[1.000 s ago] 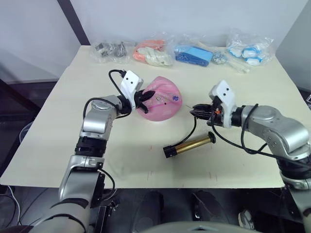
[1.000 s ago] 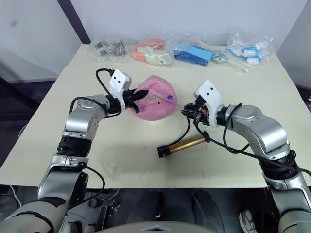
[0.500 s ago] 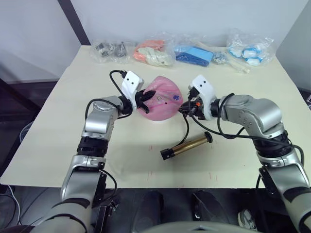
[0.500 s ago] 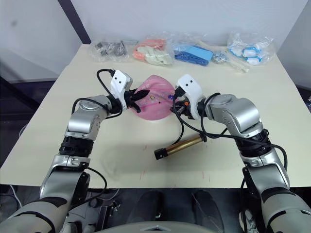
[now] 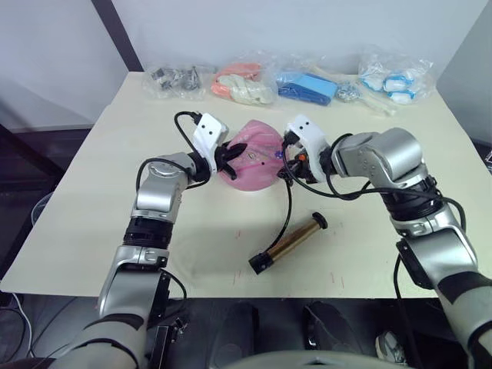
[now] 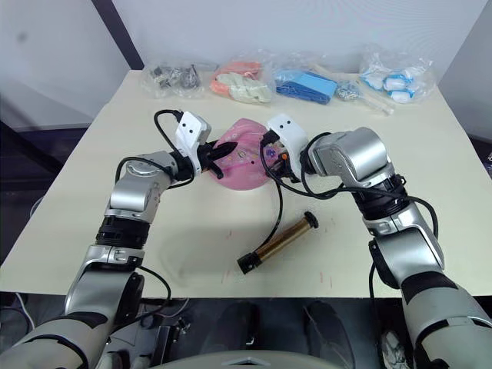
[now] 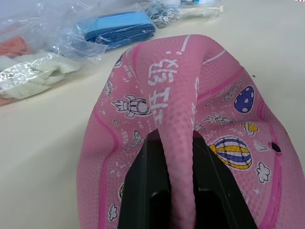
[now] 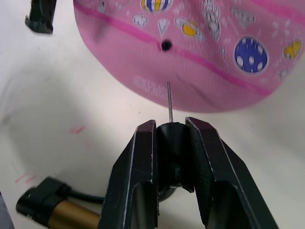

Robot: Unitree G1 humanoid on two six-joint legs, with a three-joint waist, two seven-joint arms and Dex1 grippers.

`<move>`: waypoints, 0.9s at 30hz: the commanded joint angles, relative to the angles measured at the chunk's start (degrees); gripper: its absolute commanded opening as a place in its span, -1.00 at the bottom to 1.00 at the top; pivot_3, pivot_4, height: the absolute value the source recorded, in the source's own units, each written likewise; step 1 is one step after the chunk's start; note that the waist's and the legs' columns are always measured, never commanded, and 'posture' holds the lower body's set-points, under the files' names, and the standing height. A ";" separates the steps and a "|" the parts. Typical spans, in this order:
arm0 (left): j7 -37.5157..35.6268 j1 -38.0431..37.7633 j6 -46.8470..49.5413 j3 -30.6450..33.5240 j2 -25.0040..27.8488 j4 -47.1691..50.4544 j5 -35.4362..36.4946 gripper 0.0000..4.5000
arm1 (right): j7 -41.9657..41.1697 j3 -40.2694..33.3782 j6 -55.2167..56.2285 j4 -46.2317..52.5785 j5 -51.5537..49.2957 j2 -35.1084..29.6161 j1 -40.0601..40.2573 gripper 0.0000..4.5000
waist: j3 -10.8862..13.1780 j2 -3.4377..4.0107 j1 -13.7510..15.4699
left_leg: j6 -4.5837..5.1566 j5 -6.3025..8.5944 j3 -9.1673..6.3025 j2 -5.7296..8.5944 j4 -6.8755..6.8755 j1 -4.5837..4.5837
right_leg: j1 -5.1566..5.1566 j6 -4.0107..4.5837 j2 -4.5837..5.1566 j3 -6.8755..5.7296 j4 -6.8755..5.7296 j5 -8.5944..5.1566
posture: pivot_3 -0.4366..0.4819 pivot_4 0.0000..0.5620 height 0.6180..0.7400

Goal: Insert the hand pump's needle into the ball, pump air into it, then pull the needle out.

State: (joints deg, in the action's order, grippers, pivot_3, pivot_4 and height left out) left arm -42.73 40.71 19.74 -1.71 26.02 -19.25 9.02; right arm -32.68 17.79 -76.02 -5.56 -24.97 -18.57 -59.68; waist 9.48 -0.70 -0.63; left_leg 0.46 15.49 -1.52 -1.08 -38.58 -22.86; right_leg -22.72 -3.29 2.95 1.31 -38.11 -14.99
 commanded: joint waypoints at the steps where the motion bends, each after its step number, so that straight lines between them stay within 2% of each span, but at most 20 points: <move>1: -0.14 0.20 -1.11 -0.30 -0.60 -0.62 -0.21 -1.00 | -0.09 -2.50 -0.58 -0.94 -0.30 1.72 -2.64 -0.83 | 0.00 0.00 0.05 | 0.00 0.00 0.00 0.00 0.00 -0.02 | 0.00 0.00 0.00 -0.01 0.01 0.00 | -0.05 -0.47 0.97; 13: -0.24 0.11 -2.00 -0.28 -0.90 -0.96 -0.63 -1.00 | 0.16 -2.54 -7.68 -7.53 -0.29 3.32 -8.47 -0.83 | 0.00 0.01 0.02 | -0.01 -0.01 -0.02 0.04 0.01 -0.02 | 0.00 0.00 0.04 -0.04 0.01 0.00 | -0.05 -0.47 0.97; 27: -0.58 -1.08 -1.53 -0.64 -1.18 0.71 -0.80 -1.00 | 0.14 -2.77 -6.24 -10.88 0.58 3.87 -10.14 -0.83 | 0.01 0.01 -0.01 | -0.01 0.00 -0.02 0.05 0.02 -0.03 | 0.00 0.00 0.05 -0.04 0.02 0.00 | -0.05 -0.47 0.97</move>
State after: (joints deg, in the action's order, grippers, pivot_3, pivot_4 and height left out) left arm -43.27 40.28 18.29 -1.64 25.61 -19.25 8.17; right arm -32.12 16.63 -83.23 -16.93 -24.54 -15.05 -67.80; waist 9.49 -0.69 -0.64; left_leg 0.45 15.49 -1.55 -1.03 -38.56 -22.89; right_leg -22.72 -3.29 3.00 1.28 -38.08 -14.98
